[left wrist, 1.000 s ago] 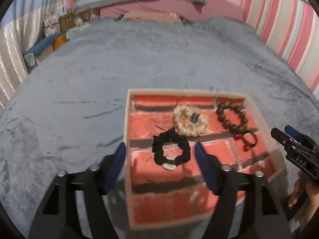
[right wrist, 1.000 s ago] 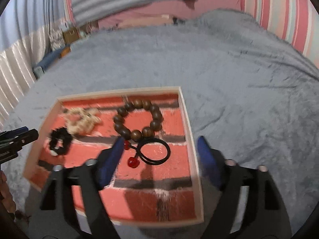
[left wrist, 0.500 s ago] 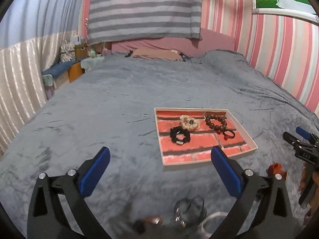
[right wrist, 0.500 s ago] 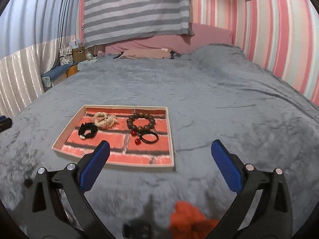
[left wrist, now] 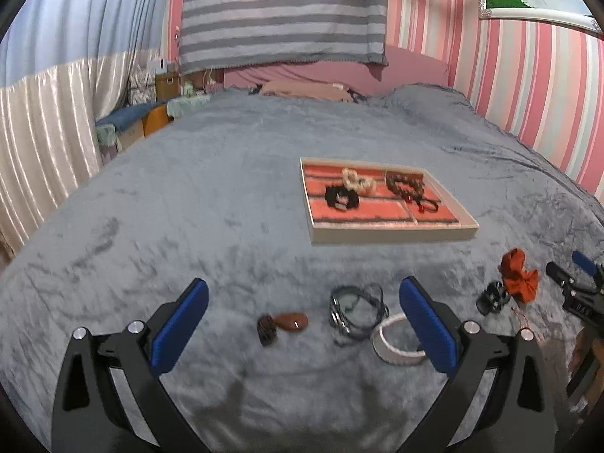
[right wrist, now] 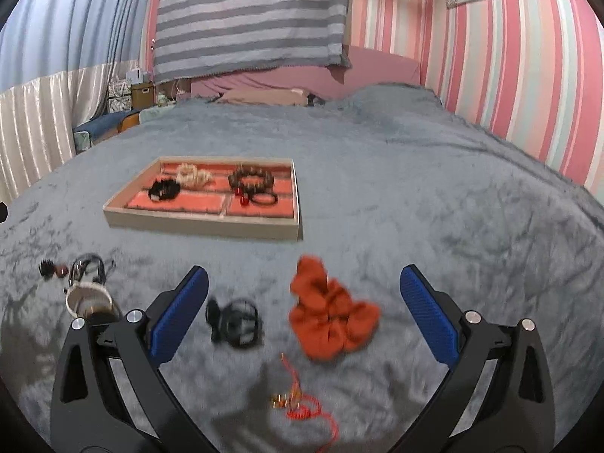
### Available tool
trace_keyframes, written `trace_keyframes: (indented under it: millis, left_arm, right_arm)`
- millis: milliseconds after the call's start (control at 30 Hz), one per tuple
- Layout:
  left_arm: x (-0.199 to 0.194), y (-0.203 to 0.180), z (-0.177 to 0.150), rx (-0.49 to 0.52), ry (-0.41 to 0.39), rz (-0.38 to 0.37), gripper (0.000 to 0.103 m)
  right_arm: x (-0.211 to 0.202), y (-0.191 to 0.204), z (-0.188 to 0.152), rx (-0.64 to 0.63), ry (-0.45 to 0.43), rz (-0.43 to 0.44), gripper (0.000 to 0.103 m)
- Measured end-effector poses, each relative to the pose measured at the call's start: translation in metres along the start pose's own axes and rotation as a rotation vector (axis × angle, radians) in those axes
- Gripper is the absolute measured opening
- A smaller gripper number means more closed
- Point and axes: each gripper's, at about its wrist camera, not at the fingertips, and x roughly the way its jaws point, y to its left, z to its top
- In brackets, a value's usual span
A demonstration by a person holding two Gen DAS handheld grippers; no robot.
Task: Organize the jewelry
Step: 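Withdraw both tools from the tray toward the watch and claw clip, then grasp the white-strap watch with the left tool while the right tool grasps the black claw clip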
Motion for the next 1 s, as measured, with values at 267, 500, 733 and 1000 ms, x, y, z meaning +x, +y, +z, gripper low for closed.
trace_keyframes:
  millis: [267, 500, 733, 1000]
  left_arm:
    - [0.014, -0.019, -0.027, -0.017, 0.064, -0.025, 0.099]
    - [0.036, -0.034, -0.043, -0.014, 0.119, -0.050, 0.099]
    - [0.056, -0.045, -0.048, -0.010, 0.155, -0.062, 0.098]
    - [0.077, -0.050, -0.050, 0.007, 0.206, -0.072, 0.080]
  right_arm:
    - [0.014, 0.012, -0.030, 0.015, 0.074, 0.025, 0.099]
    - [0.027, 0.031, -0.041, -0.022, 0.110, 0.036, 0.099]
    - [0.041, 0.033, -0.042, -0.005, 0.144, 0.032, 0.099]
    - [0.054, 0.041, -0.039, 0.004, 0.167, 0.029, 0.098]
